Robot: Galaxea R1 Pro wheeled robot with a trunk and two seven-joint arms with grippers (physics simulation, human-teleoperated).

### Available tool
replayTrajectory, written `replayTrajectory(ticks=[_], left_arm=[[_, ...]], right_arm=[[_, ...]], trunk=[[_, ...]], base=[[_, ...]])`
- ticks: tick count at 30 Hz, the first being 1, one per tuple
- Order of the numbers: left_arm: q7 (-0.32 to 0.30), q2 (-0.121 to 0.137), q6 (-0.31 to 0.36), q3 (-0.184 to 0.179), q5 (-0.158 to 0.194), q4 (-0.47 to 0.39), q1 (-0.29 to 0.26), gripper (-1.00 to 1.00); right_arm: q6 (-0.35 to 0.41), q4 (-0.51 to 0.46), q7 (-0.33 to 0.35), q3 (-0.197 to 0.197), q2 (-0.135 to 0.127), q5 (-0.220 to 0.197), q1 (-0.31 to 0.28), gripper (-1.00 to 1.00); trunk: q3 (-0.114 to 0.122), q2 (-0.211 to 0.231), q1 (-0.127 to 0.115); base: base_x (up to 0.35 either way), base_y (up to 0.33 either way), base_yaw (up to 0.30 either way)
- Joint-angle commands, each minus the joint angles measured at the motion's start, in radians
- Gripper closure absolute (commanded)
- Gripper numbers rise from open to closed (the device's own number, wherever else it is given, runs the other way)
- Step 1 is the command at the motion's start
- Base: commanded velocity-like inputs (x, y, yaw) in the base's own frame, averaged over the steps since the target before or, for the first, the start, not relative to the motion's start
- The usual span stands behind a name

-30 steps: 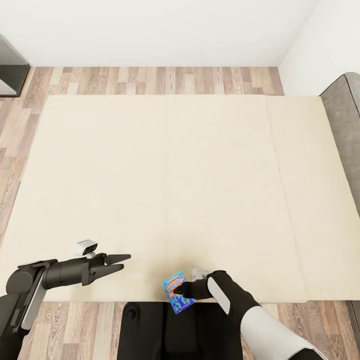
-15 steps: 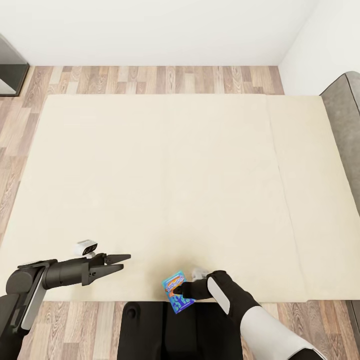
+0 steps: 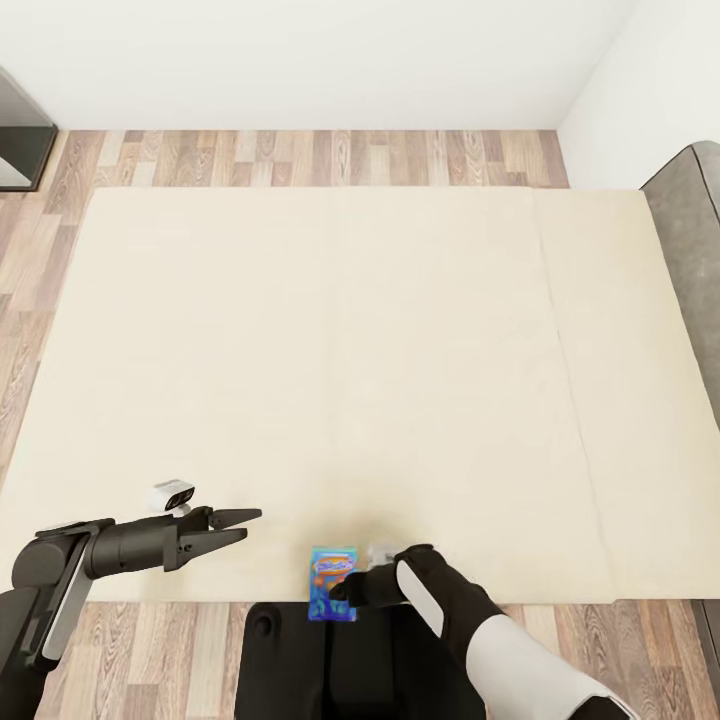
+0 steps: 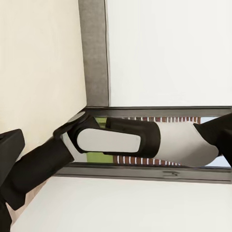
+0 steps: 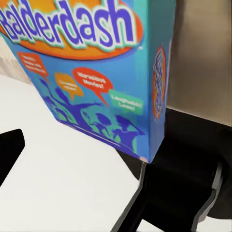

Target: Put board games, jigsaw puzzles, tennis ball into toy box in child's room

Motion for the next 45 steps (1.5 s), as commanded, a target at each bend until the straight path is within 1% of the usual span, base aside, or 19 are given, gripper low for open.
replayTrajectory(ticks=[1, 17, 28, 42, 45], left_arm=[[-0.004, 0.0, 0.011, 0.0, 0.0, 0.0, 0.0, -1.0], [-0.004, 0.0, 0.011, 0.001, 0.0, 0.0, -0.001, -1.0], [-0.004, 0.0, 0.011, 0.0, 0.0, 0.0, 0.0, -1.0], [-0.004, 0.0, 0.011, 0.0, -0.001, 0.0, 0.0, -1.0], [-0.004, 0.0, 0.011, 0.0, -0.001, 0.0, -0.001, -1.0]], right_arm=[[0.003, 0.0, 0.004, 0.003, 0.0, 0.004, 0.0, -1.0], [0.001, -0.009, 0.005, 0.009, 0.0, -0.007, 0.0, -1.0], [0.003, -0.093, 0.006, 0.008, 0.0, -0.01, -0.006, -1.0], [-0.001, -0.097, 0.003, 0.007, 0.0, -0.009, -0.004, -1.0], [-0.013, -0.095, 0.003, 0.007, 0.0, -0.01, -0.004, -1.0]], trunk=[[-0.001, -0.002, 0.001], [-0.001, -0.002, 0.001], [-0.001, -0.002, 0.001], [-0.001, -0.002, 0.001], [-0.001, -0.002, 0.001]], base=[[0.0, 0.0, 0.0], [0.0, 0.0, 0.0], [0.0, 0.0, 0.0], [0.0, 0.0, 0.0], [0.0, 0.0, 0.0]])
